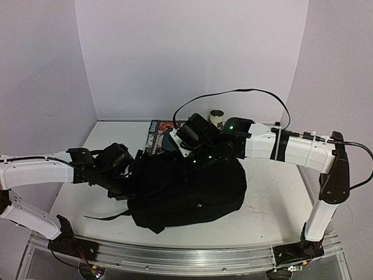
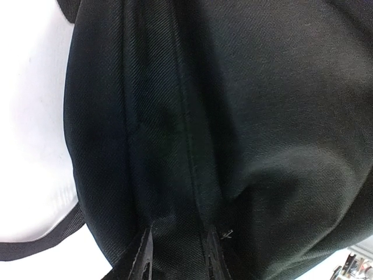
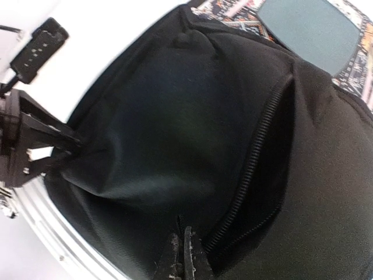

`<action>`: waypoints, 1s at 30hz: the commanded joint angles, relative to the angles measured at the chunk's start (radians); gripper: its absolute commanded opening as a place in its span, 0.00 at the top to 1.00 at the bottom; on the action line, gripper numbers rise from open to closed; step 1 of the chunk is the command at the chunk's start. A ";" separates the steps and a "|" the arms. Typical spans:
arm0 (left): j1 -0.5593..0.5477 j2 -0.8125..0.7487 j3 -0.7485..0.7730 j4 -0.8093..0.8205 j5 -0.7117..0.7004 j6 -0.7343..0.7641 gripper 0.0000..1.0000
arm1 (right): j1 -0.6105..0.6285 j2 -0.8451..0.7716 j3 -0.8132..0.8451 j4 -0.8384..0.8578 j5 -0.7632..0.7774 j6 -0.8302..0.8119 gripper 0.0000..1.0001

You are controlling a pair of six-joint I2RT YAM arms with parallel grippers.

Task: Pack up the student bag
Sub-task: Hold the lower front pocket of the student bag.

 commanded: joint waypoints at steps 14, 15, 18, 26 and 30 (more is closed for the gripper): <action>-0.160 -0.024 0.123 0.301 -0.078 0.143 0.59 | -0.004 -0.024 -0.034 0.137 -0.090 0.071 1.00; -0.163 -0.031 0.096 0.344 -0.084 0.141 0.59 | -0.005 -0.028 -0.039 0.141 -0.078 0.077 1.00; -0.170 -0.054 0.008 0.480 -0.084 0.161 0.58 | -0.006 -0.033 -0.054 0.155 -0.073 0.091 1.00; -0.252 -0.018 -0.052 0.666 -0.092 0.365 0.53 | -0.021 -0.049 -0.074 0.181 -0.095 0.124 1.00; -0.299 0.010 -0.082 0.746 -0.116 0.425 0.52 | -0.027 -0.055 -0.079 0.187 -0.123 0.130 1.00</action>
